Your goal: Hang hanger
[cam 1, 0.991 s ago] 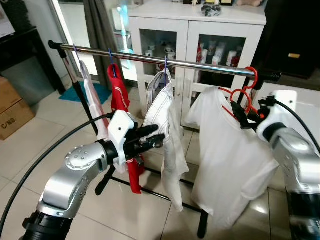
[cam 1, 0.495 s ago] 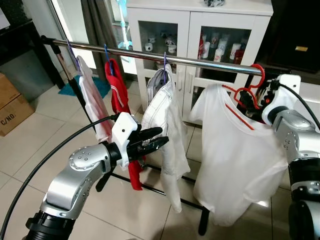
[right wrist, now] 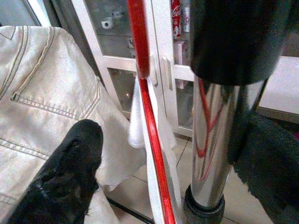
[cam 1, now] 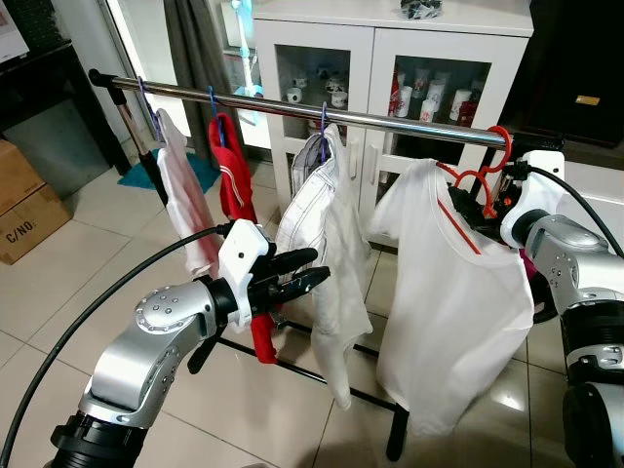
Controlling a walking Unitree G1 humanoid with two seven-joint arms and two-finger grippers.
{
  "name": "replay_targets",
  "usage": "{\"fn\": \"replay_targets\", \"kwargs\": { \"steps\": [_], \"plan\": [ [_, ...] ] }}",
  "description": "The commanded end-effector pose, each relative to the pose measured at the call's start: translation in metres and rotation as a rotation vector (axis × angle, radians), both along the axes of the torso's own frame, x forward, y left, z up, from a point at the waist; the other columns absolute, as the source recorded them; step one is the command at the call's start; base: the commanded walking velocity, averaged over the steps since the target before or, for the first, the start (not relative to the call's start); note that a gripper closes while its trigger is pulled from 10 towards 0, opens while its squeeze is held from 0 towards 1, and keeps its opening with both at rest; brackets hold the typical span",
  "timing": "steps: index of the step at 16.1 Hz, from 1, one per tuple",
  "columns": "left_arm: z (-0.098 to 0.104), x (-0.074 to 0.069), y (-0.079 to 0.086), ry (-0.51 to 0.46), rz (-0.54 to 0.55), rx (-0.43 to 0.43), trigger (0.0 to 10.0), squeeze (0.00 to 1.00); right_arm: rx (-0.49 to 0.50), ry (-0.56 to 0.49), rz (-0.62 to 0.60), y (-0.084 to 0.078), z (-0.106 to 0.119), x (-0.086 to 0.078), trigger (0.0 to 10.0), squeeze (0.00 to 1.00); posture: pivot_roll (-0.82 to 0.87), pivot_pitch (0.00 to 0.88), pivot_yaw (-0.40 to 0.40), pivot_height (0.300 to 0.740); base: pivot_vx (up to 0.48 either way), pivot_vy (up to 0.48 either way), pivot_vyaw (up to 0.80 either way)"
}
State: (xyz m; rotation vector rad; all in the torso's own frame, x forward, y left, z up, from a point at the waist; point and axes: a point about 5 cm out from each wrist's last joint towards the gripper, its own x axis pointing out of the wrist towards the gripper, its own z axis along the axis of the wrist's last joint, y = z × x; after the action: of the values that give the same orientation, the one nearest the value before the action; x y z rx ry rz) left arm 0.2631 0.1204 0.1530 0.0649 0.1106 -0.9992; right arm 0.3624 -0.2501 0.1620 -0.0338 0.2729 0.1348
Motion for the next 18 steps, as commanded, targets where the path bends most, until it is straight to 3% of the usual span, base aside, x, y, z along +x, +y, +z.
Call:
{"fn": "replay_targets", "kwargs": {
  "steps": [1, 3, 4, 5, 18],
  "plan": [
    [0.0009, -0.0021, -0.0017, -0.010, -0.015, 0.000, 10.0, 0.00, 0.023, 0.028, 0.012, 0.0028, -0.0065, -0.0007, 4.7, 0.00, 0.03, 0.000, 0.048, 0.740, 0.000, 0.000, 0.00],
    [0.0007, -0.0026, -0.0026, -0.011, -0.019, -0.003, 10.0, 0.00, 0.047, 0.051, -0.015, -0.0002, -0.0097, -0.0004, 2.9, 0.00, 0.03, 0.000, 0.046, 0.740, 0.000, 0.000, 0.00],
    [0.0006, -0.0027, -0.0028, -0.011, -0.019, -0.003, 10.0, 0.00, 0.048, 0.053, -0.017, -0.0005, -0.0099, -0.0004, 2.9, 0.00, 0.03, 0.000, 0.046, 0.740, 0.000, 0.000, 0.00],
    [0.0009, -0.0027, -0.0025, -0.014, -0.020, -0.002, 10.0, 0.00, 0.051, 0.069, -0.026, -0.0016, -0.0098, 0.0012, 0.0, 0.00, 0.03, 0.000, 0.043, 0.740, 0.000, 0.000, 0.00],
    [0.0020, 0.0003, 0.0016, -0.012, -0.024, 0.021, 10.0, 0.00, 0.051, 0.093, 0.020, 0.0061, -0.0109, 0.0049, 0.0, 0.00, 0.03, 0.000, 0.053, 0.740, 0.000, 0.000, 0.00]
  ]
}}
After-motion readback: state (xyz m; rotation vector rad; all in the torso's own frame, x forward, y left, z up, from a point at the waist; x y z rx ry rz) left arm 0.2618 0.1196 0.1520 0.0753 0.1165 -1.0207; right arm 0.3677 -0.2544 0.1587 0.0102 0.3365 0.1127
